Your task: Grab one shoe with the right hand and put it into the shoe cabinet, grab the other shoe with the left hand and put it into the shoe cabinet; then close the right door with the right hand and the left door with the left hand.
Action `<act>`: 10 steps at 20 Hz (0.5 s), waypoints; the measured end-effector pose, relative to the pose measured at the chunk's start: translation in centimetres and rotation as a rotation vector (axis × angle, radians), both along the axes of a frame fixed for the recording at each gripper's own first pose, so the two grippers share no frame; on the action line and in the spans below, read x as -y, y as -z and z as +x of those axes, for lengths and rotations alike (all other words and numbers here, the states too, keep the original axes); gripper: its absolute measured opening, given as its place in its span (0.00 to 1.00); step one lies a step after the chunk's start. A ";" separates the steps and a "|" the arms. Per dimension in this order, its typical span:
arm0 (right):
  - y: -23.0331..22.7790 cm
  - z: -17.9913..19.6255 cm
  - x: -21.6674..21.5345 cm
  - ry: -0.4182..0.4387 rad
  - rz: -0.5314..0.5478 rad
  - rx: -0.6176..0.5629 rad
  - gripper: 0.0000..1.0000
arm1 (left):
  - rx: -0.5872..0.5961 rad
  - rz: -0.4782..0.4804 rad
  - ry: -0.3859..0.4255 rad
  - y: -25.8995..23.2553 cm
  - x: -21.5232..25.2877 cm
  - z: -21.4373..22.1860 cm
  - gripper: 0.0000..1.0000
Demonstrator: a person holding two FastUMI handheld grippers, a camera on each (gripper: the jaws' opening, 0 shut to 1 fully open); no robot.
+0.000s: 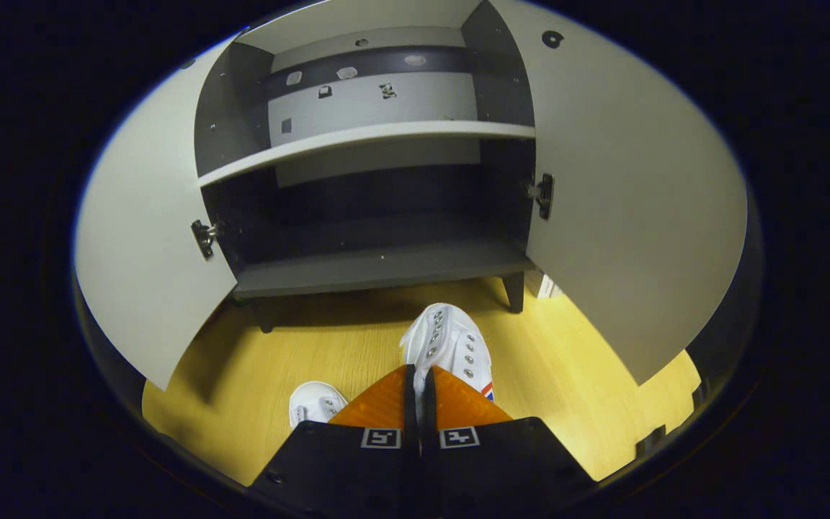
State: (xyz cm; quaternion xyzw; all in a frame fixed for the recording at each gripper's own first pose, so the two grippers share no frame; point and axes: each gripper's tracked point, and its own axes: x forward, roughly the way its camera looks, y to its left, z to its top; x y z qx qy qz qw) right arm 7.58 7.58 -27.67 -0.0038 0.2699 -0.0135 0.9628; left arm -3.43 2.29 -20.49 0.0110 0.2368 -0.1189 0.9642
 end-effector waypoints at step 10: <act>-18.1 2.2 -4.9 -0.124 -0.029 0.302 0.05 | 0.068 -0.051 0.034 -1.7 0.8 1.1 0.95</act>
